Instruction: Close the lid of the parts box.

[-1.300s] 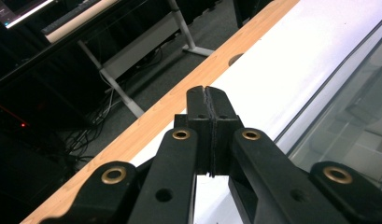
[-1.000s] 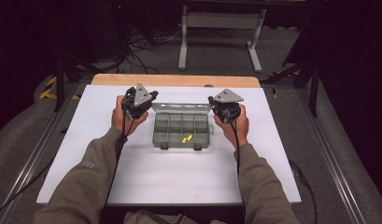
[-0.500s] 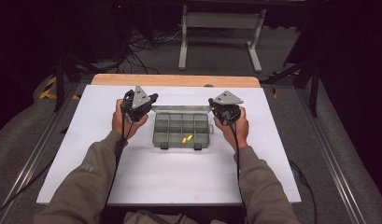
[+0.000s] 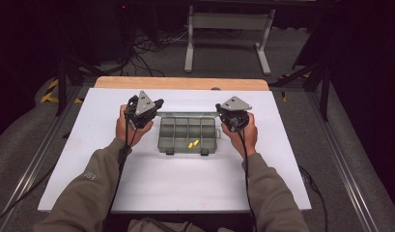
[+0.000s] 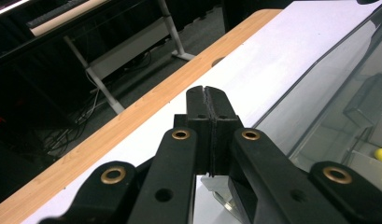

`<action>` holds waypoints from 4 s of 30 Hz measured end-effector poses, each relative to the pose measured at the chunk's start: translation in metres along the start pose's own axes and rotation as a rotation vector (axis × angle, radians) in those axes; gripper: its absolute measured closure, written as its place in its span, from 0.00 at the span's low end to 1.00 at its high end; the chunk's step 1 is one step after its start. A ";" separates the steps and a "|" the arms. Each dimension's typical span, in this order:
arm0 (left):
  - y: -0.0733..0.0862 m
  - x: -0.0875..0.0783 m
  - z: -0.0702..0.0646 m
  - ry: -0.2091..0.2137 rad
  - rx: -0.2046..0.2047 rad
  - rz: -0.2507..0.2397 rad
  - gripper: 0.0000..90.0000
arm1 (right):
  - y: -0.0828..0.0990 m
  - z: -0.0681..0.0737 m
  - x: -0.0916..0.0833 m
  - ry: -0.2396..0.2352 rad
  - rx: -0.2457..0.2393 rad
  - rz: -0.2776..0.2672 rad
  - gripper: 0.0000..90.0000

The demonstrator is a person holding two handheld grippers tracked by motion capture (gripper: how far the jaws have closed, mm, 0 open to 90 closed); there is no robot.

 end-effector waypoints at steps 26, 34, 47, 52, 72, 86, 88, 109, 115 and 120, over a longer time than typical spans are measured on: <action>-0.004 -0.001 -0.020 0.077 0.088 0.017 0.99 | 0.008 0.013 -0.010 -0.036 -0.028 0.010 1.00; 0.001 -0.004 -0.030 0.118 0.108 0.024 0.99 | 0.014 0.022 -0.017 -0.079 -0.037 0.013 1.00; 0.017 -0.013 -0.045 0.175 0.125 0.040 0.99 | 0.026 0.035 -0.030 -0.143 -0.051 0.030 1.00; 0.020 -0.018 -0.050 0.189 0.132 0.042 0.99 | 0.030 0.039 -0.032 -0.165 -0.059 0.046 1.00; 0.029 -0.031 -0.068 0.237 0.152 0.030 0.98 | 0.045 0.044 -0.044 -0.205 -0.049 0.068 1.00; 0.038 -0.034 -0.075 0.243 0.129 0.024 0.98 | 0.055 0.048 -0.042 -0.190 -0.071 0.082 1.00; 0.039 -0.033 -0.076 0.243 0.126 0.025 0.98 | 0.057 0.048 -0.041 -0.194 -0.067 0.087 1.00; 0.045 -0.028 -0.082 0.253 0.109 0.026 0.97 | 0.069 0.051 -0.035 -0.193 -0.060 0.104 1.00; 0.047 -0.027 -0.083 0.252 0.102 0.025 0.97 | 0.072 0.051 -0.035 -0.193 -0.043 0.091 1.00; 0.048 -0.027 -0.083 0.247 0.089 0.013 0.98 | 0.073 0.051 -0.036 -0.193 -0.039 0.077 1.00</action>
Point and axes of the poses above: each handheld gripper's, and its own axes: x roughly forward along the jaws, y roughly out of its underside, z roughly to its left, the point moved 3 cm from there along x, roughly forward along the jaws, and after that the axes turned 11 degrees about x, right-handed, at the moved point
